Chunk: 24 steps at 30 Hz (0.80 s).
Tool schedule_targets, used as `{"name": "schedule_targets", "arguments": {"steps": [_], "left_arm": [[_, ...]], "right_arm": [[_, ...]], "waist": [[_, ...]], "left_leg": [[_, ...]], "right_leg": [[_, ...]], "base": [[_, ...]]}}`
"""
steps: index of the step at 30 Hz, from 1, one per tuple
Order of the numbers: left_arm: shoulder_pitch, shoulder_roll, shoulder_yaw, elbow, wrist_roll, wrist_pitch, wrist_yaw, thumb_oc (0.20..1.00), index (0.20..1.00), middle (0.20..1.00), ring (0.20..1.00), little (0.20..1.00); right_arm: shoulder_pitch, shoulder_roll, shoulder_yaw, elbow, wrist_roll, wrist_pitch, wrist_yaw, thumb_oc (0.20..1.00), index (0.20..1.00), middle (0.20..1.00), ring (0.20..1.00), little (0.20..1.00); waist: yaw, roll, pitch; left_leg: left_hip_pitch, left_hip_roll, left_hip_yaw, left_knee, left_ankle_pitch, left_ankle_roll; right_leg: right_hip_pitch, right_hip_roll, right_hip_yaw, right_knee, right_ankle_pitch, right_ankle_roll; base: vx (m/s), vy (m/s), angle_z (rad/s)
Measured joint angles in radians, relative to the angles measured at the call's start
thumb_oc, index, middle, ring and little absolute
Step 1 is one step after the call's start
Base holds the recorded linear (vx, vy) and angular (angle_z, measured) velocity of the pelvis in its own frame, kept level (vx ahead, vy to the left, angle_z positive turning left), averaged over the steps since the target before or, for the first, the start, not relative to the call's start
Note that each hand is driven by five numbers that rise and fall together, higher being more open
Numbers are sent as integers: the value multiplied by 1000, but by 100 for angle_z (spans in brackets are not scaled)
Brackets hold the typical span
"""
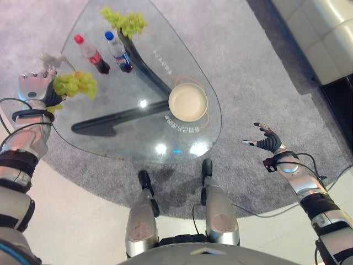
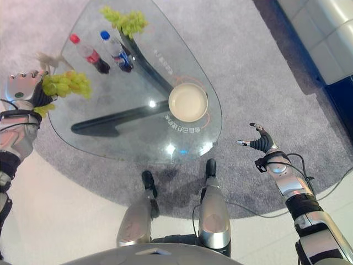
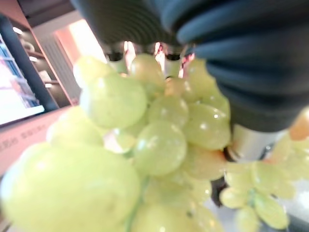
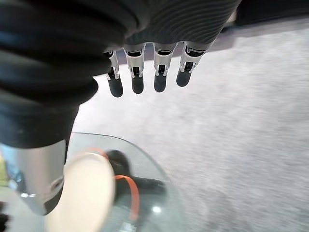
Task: Pick up fruits into the plate
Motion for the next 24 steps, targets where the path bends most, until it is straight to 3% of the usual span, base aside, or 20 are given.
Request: {"name": "schedule_targets", "arguments": {"steps": [4, 10, 13, 16, 21, 24], "left_arm": [[93, 9, 23, -114, 59, -45, -16, 200, 200, 200, 200, 200], [92, 87, -1, -242, 121, -121, -79, 200, 200, 200, 200, 200], [48, 160, -86, -315, 152, -150, -130, 200, 200, 200, 200, 200], [-10, 168, -149, -368, 163, -174, -156, 200, 200, 200, 200, 200], [-67, 148, -210, -449, 163, -231, -185, 200, 200, 200, 200, 200], [-94, 127, -258, -455, 164, -233, -223, 200, 200, 200, 200, 200]], "right_arm": [[54, -15, -36, -70, -4, 0, 99, 1000, 1000, 1000, 1000, 1000], [30, -54, -36, -153, 36, 27, 300, 1000, 1000, 1000, 1000, 1000], [-89, -124, 68, -217, 39, 77, 407, 1000, 1000, 1000, 1000, 1000], [-229, -133, 147, -270, 87, 129, 480, 1000, 1000, 1000, 1000, 1000], [-378, -74, 237, -319, 258, 269, 564, 1000, 1000, 1000, 1000, 1000], [-389, -31, 281, -350, 310, 341, 581, 1000, 1000, 1000, 1000, 1000]], "waist": [[7, 18, -83], [15, 18, -135], [15, 18, -163], [20, 17, -189], [44, 16, -248], [55, 14, -273]], "left_leg": [[59, 2, 0, -37, 0, -1], [92, 3, -1, -44, -1, -3], [95, 4, -1, -44, -1, -4], [106, 5, 0, -44, -1, -4], [128, 8, 0, -44, -9, -12], [130, 10, -1, -44, -9, -12]], "right_leg": [[70, 9, -12, -51, 1, 1], [125, 11, -27, -90, 5, 6], [130, 12, -27, -97, 9, 7], [142, 13, -27, -97, 9, 7], [165, 16, -30, -98, 8, 7], [167, 18, -30, -98, 8, 7]], "base": [[13, -8, 3], [-1, -18, 4], [7, -36, -1], [51, -30, 1], [61, -18, 1], [0, 0, 0]]}}
